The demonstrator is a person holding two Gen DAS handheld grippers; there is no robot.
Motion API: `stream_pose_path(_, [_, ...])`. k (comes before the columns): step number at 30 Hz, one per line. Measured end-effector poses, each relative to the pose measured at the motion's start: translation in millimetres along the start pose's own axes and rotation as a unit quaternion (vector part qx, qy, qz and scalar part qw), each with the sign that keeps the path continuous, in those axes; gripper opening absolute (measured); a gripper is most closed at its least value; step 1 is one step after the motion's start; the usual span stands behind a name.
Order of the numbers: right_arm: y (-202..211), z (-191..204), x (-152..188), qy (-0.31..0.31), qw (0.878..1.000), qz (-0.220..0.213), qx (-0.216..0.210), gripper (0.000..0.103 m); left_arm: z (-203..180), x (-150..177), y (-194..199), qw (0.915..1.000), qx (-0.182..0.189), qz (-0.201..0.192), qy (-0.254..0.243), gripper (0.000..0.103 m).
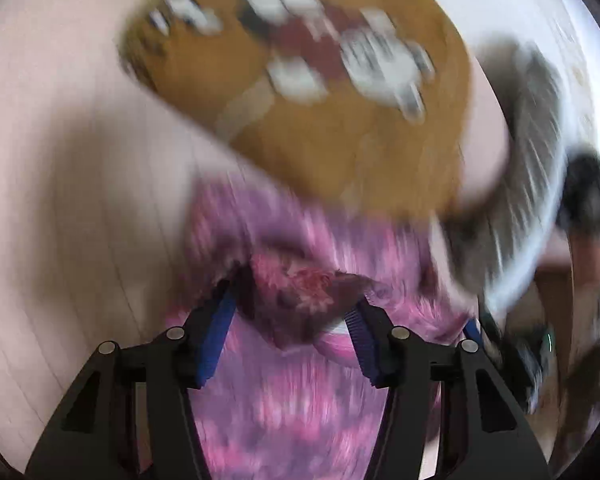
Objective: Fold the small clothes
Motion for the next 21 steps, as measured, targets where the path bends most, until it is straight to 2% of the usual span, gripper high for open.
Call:
stream_pose_path(3, [22,-2,-37,0.001,0.999,-0.048,0.021,0.035,14,-36,25,0.9979,0.007,-0.042,0.05,0.052])
stream_pose_path(5, [44,-6,-42,0.012,0.998,-0.052,0.026,0.036,23,-42,37,0.9974,0.017,-0.047,0.053,0.052])
stream_pose_path(7, [62,-19,-37,0.032,0.997,-0.051,0.056,0.039,34,-36,44,0.9985,0.014,-0.04,0.035,0.053])
stream_pose_path(10, [90,-52,-23,0.042,0.992,-0.052,0.107,0.042,43,-11,33,0.9999,0.008,-0.007,0.012,0.053])
stream_pose_path(12, [105,-79,-15,0.024,0.989,-0.057,0.135,0.042,37,5,17,0.9999,0.01,0.013,0.004,0.053])
stream_pose_path(15, [110,-108,-5,-0.028,0.989,-0.057,0.134,0.042,18,27,-5,0.9985,0.028,0.045,-0.016,0.056])
stream_pose_path(17, [99,-116,-5,-0.029,0.989,-0.048,0.141,0.043,11,35,-14,0.9983,0.01,0.048,-0.032,0.057])
stream_pose_path(19, [85,-111,-5,-0.01,0.989,-0.039,0.146,0.042,3,37,-20,0.9977,-0.016,0.034,-0.056,0.056])
stream_pose_path(20, [80,-108,-6,0.013,0.986,-0.039,0.16,0.042,0,36,-21,0.9971,-0.026,0.024,-0.067,0.056])
stream_pose_path(21, [76,-105,-7,0.034,0.983,-0.038,0.177,0.037,-2,34,-20,0.9965,-0.035,0.015,-0.074,0.054])
Point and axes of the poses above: each gripper's, at about its wrist camera, not at the fingertips, and y roughly against the way its jaws point, z to its left, x to its underside, the point moved 10 cm from there along -y, roughly the way its jaws point, and after that the axes turned 5 degrees about y, right-handed, at the moved point
